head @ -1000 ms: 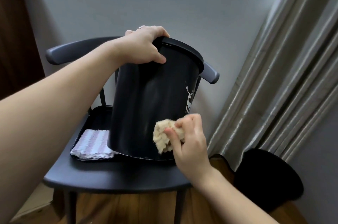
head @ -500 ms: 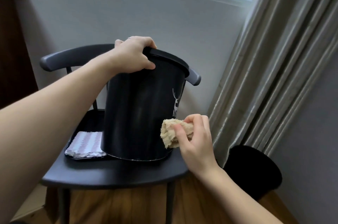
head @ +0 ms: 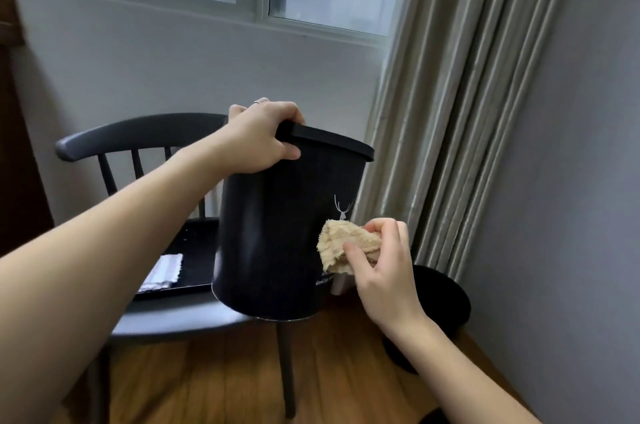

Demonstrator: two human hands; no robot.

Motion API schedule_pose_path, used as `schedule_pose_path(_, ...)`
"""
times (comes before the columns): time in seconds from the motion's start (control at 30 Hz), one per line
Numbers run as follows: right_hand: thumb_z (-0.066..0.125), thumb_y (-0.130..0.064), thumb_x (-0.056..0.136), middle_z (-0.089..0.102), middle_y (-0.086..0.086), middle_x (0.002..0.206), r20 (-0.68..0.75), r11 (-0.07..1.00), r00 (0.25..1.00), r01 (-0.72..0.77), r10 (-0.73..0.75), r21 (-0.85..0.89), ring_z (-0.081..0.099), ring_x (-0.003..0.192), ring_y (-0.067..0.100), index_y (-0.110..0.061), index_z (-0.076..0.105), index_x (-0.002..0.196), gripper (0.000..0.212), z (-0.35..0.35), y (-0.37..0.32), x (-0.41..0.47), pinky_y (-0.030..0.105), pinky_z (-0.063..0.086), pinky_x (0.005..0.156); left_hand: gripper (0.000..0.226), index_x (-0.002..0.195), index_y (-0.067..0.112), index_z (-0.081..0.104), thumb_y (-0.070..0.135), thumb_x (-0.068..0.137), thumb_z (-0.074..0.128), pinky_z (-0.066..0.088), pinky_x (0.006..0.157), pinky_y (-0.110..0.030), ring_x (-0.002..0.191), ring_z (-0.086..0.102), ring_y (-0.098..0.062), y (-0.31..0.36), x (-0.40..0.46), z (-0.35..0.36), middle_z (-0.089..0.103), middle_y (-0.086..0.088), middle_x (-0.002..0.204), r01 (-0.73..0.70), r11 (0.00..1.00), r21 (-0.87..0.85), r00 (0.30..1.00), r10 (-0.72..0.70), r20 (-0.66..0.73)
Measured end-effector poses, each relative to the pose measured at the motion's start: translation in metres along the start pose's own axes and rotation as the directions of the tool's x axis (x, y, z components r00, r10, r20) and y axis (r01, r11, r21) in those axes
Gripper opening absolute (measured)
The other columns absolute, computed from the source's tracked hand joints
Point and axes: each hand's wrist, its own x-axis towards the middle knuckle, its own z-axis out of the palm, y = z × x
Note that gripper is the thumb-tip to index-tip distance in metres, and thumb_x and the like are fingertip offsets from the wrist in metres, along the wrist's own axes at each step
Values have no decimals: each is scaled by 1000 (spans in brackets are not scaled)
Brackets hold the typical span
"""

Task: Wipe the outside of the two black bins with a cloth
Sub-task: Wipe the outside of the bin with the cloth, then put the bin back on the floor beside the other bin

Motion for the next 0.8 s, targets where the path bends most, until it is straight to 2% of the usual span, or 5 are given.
schedule_pose_path(0.3,62,-39,92,43,-11,105,-166,997,986,-30,18,-69,49,97,-9,-24,50,100,21,-62,12,-23,2,40,76,26,111,25,60,19,91,74,14,84,-25,93,26,-7,72,-1,67,46,18,91,-254,961,-111,966,257,17)
schedule_pose_path(0.53,62,-43,93,56,-13,88,-92,945,978,-203,186,-254,53,85,2,-39,39,85,24,-63,61,-30,14,36,63,31,104,32,49,18,90,73,19,95,-33,102,37,-11,56,11,167,43,24,89,-273,956,-107,948,286,138)
schedule_pose_path(0.63,60,-42,95,58,-12,98,-17,921,966,-253,260,-298,54,95,8,-37,50,102,13,-51,94,-31,22,43,74,34,101,33,45,16,90,72,18,92,-33,102,35,-10,36,22,216,42,25,88,-261,960,-103,940,277,199)
schedule_pose_path(0.7,57,-40,97,57,-11,106,36,888,946,-288,321,-358,52,104,10,-32,57,122,26,-41,116,-30,26,43,85,33,101,33,45,16,91,71,18,91,-34,99,33,-10,23,28,248,40,26,87,-251,965,-80,934,263,243)
schedule_pose_path(0.8,60,-42,94,54,-11,95,74,834,911,-336,406,-438,54,94,12,-32,65,114,23,-31,145,-23,25,39,76,33,99,33,45,14,90,71,19,91,-36,98,32,-10,0,34,294,41,23,88,-224,973,-60,926,231,300)
